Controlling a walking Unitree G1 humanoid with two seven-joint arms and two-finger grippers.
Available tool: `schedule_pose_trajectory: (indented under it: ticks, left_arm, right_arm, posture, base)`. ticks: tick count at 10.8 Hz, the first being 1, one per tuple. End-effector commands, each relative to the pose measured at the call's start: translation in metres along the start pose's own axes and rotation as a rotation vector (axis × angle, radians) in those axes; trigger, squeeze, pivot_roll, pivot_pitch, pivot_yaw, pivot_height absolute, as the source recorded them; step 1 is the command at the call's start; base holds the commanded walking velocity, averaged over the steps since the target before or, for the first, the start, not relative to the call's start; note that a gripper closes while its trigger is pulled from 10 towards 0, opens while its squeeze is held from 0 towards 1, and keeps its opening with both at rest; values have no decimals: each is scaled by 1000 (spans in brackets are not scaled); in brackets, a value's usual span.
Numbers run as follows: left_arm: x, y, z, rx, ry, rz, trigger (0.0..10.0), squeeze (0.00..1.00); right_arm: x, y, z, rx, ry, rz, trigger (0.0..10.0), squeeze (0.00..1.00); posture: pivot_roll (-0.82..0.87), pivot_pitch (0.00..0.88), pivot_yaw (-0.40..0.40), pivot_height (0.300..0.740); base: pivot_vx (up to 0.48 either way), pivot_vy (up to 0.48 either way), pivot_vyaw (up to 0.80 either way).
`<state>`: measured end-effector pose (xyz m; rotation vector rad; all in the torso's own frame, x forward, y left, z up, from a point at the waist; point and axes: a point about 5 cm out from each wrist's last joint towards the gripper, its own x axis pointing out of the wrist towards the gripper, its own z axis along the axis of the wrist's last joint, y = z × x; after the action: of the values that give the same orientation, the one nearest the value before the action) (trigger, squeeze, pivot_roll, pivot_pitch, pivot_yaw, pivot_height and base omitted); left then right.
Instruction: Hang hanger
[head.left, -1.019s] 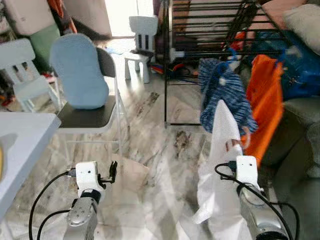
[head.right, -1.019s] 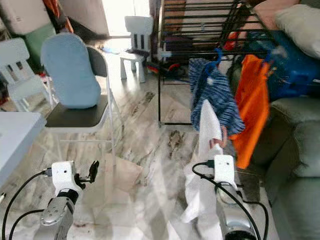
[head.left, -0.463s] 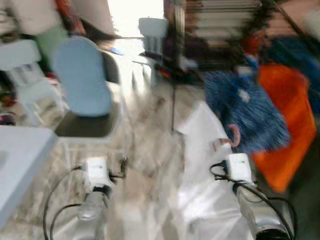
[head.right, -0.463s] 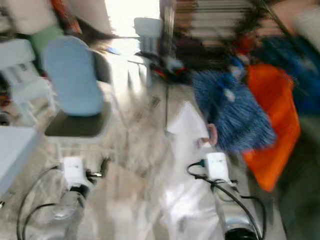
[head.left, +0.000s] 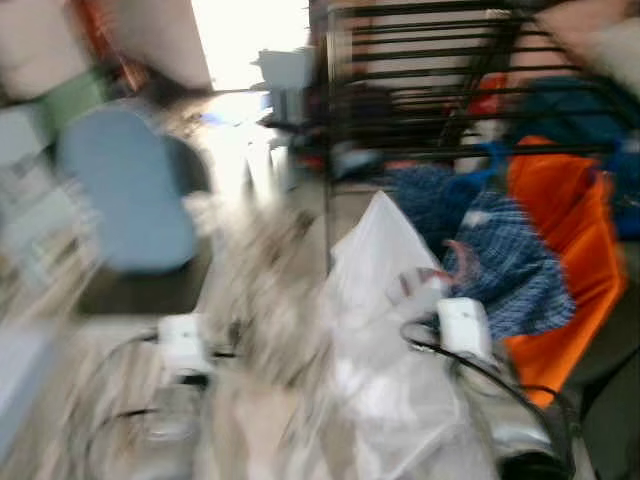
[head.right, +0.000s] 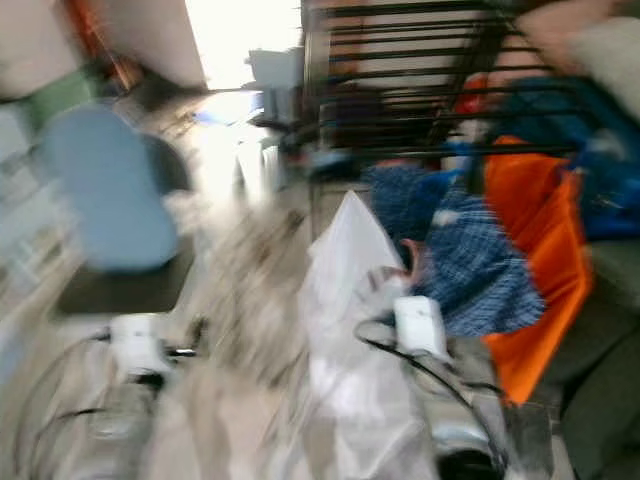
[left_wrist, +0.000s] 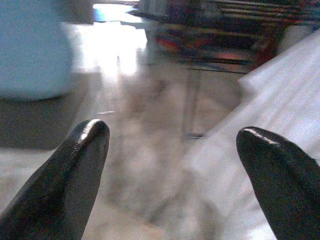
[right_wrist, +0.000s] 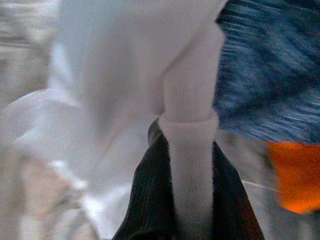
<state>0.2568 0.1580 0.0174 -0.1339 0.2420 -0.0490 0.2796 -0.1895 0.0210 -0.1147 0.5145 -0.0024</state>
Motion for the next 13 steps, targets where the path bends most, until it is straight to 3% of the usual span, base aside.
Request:
schedule_pose_trajectory:
  ticks: [1,4,8,11,13]
  left_arm:
    - [1,11,4,18,-2,21,10000,0]
    - [1,12,1,-20,16,29,10000,0]
    - [2,12,1,-3,29,14,10000,0]
    - [2,9,1,-15,34,-7,10000,0]
    - [2,3,2,-5,26,-40,10000,0]
  right_arm:
    - [2,3,16,11,-59,-1,10000,0]
    - [2,6,18,10,-69,6,10000,0]
    - [2,10,18,12,-65,14,10000,0]
    - [3,12,16,14,-55,29,10000,0]
    - [2,14,14,14,-50,34,10000,0]
  posture:
    - [-234,0,33,740]
    - [-231,0,35,740]
    - [-226,0,35,740]
    - [-223,0,37,740]
    - [-221,0,35,740]
  base:
    - [469,0,-800]
    - [389,215,0]
    - [0,430,0]
    - [266,399,0]
    - [0,0,0]
